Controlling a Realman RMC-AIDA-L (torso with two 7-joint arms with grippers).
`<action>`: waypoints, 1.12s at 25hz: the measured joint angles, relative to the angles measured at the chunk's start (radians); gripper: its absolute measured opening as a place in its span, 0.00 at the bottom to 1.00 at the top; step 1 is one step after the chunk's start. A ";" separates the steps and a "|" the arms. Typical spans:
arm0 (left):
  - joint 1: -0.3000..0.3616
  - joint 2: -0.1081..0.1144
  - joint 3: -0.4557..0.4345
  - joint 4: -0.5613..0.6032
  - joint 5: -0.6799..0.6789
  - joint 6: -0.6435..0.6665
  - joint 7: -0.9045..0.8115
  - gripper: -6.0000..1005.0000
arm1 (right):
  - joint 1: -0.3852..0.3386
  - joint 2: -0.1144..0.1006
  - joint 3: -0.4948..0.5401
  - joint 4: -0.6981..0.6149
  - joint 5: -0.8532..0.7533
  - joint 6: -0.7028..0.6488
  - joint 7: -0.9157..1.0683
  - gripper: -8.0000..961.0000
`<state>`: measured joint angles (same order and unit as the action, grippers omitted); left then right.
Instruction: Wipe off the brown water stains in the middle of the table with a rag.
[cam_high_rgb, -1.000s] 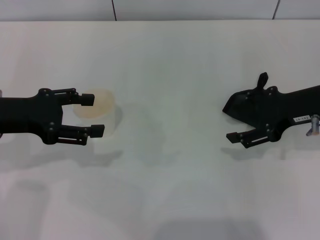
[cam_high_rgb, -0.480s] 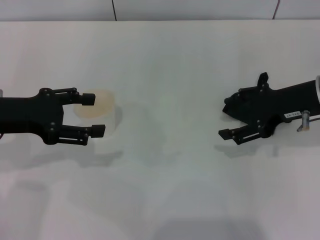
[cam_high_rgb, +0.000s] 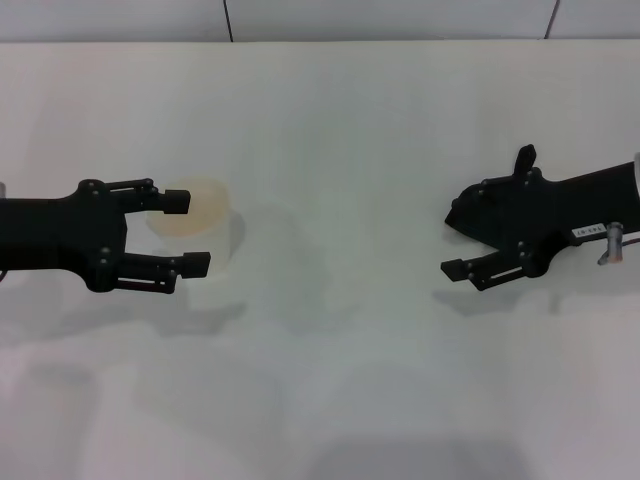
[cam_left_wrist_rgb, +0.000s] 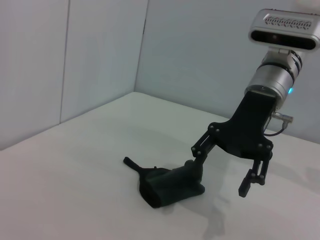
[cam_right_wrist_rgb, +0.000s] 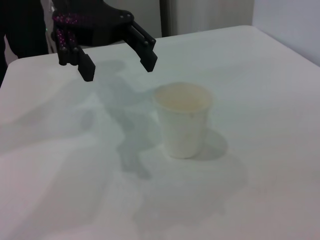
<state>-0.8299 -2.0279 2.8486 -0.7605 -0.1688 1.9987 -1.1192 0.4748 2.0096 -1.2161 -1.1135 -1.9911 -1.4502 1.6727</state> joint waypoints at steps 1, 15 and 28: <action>0.000 0.000 0.000 0.000 0.000 0.000 0.000 0.89 | 0.000 0.000 0.000 0.000 -0.001 0.000 0.002 0.86; 0.000 0.004 0.000 0.000 -0.002 0.000 -0.004 0.89 | -0.005 -0.006 0.007 0.000 -0.003 -0.002 0.015 0.86; 0.000 0.005 0.000 0.000 -0.005 0.002 -0.006 0.89 | -0.005 -0.010 0.009 0.000 -0.007 -0.001 0.022 0.86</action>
<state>-0.8298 -2.0232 2.8486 -0.7609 -0.1734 2.0004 -1.1256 0.4693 1.9999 -1.2072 -1.1137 -1.9979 -1.4508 1.6952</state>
